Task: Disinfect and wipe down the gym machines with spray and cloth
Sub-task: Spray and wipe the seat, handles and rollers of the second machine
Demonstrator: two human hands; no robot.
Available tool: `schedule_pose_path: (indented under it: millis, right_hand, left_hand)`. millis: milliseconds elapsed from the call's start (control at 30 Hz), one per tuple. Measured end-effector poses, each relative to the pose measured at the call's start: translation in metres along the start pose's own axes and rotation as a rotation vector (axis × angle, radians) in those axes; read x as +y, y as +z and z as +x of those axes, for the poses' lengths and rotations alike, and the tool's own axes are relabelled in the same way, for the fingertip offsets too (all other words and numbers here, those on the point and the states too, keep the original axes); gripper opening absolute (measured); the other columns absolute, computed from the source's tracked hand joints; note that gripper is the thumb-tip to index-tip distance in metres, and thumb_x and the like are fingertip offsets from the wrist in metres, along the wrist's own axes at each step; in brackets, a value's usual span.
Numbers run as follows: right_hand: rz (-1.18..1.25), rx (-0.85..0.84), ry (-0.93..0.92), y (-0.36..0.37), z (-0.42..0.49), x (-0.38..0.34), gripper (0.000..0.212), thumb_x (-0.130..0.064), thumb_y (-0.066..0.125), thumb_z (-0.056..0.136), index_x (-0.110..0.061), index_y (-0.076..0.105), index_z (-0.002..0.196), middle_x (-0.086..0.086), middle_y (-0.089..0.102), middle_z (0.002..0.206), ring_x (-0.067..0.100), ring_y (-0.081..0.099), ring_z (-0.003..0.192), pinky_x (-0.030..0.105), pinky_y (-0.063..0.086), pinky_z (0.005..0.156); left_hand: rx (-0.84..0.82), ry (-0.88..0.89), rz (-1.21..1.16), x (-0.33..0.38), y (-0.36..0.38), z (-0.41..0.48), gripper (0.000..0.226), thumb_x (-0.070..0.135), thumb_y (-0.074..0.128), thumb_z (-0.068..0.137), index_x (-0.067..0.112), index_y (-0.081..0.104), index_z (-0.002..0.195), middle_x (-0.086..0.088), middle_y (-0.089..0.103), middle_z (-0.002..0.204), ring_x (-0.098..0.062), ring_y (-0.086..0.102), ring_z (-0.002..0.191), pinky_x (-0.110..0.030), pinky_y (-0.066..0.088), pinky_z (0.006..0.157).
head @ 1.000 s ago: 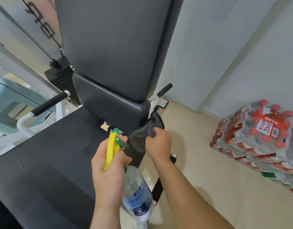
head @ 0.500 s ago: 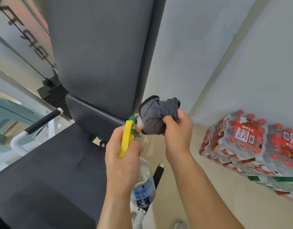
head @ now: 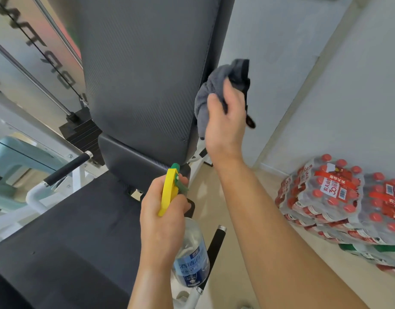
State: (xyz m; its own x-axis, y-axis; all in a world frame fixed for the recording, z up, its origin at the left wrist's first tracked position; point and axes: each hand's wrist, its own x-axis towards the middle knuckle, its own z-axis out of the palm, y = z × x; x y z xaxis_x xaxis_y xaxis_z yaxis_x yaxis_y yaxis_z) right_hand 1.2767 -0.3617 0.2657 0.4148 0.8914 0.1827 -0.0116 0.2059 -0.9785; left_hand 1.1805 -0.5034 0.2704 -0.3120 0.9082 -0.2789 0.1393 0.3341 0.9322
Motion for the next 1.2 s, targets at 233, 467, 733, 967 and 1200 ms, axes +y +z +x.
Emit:
schedule_pose_path:
  millis: [233, 467, 733, 967, 1200]
  right_hand:
    - [-0.492, -0.252, 0.009, 0.005, -0.069, 0.086, 0.032, -0.013, 0.034, 0.104, 0.003, 0.050, 0.126, 0.009, 0.044, 0.115, 0.020, 0.048, 0.102, 0.022, 0.039, 0.088]
    - [-0.276, -0.142, 0.169, 0.019, -0.050, 0.025, 0.043, -0.017, 0.043, 0.105, -0.002, 0.037, 0.146, -0.002, 0.040, 0.123, 0.004, 0.042, 0.114, -0.008, 0.025, 0.083]
    - [-0.417, -0.167, -0.219, 0.023, -0.031, 0.006, 0.062, -0.016, 0.043, 0.102, 0.002, 0.018, 0.155, 0.016, 0.037, 0.143, 0.006, 0.041, 0.124, 0.000, 0.036, 0.090]
    - [-0.829, -0.173, -0.103, 0.022, -0.081, 0.069, 0.075, -0.032, 0.062, 0.097, 0.001, 0.026, 0.153, 0.015, 0.050, 0.136, 0.024, 0.063, 0.115, 0.014, 0.048, 0.082]
    - [-0.541, -0.097, -0.102, 0.022, -0.042, 0.022, 0.069, -0.027, 0.054, 0.101, -0.002, 0.020, 0.156, 0.017, 0.041, 0.145, 0.019, 0.041, 0.130, -0.002, 0.022, 0.100]
  left_hand:
    - [0.063, 0.042, -0.044, 0.000, -0.011, 0.009, 0.043, -0.013, 0.056, 0.082, 0.021, 0.075, 0.099, -0.002, 0.069, 0.094, -0.020, 0.067, 0.093, -0.060, 0.058, 0.089]
    - [0.123, 0.033, -0.086, 0.006, -0.012, 0.009, 0.046, -0.015, 0.055, 0.082, 0.025, 0.075, 0.094, 0.003, 0.072, 0.091, -0.007, 0.070, 0.086, -0.043, 0.062, 0.084]
    - [0.142, 0.048, -0.108, 0.018, -0.020, 0.015, 0.046, -0.013, 0.055, 0.085, 0.027, 0.076, 0.091, 0.001, 0.072, 0.094, -0.007, 0.069, 0.090, -0.036, 0.061, 0.082]
    - [0.161, 0.053, -0.128, 0.015, -0.026, 0.022, 0.048, -0.014, 0.055, 0.085, 0.030, 0.075, 0.088, -0.005, 0.070, 0.096, -0.018, 0.070, 0.094, -0.035, 0.060, 0.081]
    - [0.116, 0.063, -0.125, 0.026, -0.028, 0.023, 0.048, -0.016, 0.053, 0.087, 0.025, 0.076, 0.099, 0.003, 0.074, 0.099, -0.010, 0.071, 0.095, -0.032, 0.061, 0.082]
